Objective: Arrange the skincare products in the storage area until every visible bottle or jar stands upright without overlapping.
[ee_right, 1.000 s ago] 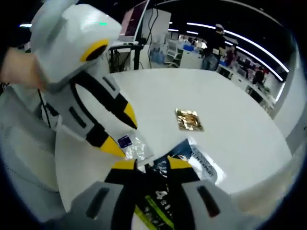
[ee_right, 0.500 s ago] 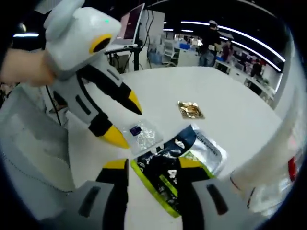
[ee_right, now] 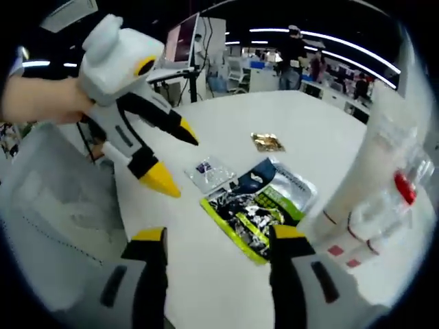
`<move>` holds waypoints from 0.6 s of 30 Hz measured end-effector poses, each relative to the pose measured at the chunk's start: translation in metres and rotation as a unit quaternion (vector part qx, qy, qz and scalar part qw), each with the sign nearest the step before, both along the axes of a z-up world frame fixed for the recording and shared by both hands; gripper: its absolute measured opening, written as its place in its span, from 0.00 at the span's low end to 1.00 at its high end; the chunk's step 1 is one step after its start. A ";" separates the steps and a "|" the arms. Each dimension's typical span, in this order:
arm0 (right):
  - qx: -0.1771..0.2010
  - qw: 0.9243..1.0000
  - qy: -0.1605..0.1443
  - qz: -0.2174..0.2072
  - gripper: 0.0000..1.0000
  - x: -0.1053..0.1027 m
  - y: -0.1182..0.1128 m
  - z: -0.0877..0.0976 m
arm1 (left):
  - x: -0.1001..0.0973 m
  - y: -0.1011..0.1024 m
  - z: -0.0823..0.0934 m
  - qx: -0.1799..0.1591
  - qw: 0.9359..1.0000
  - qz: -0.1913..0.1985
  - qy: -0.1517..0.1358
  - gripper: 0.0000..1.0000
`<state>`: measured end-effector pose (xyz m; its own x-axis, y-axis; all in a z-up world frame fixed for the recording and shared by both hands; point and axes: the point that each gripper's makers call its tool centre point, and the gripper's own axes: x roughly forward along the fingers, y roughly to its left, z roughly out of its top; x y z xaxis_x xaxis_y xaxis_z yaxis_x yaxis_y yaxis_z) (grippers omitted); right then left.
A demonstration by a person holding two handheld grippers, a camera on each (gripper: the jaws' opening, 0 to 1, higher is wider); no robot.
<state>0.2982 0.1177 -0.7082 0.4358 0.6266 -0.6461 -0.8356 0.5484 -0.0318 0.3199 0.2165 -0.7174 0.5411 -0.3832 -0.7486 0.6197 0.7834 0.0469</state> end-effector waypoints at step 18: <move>0.033 0.996 0.000 -0.078 0.81 -0.016 -0.062 0.031 | -0.029 0.001 0.028 -0.051 0.998 0.041 -0.002 0.74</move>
<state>0.2818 0.0552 -0.6771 0.5321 0.5917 -0.6056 -0.7395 0.6731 0.0079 0.2910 0.2173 -0.6893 0.5765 -0.4116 -0.7058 0.5528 0.8326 -0.0341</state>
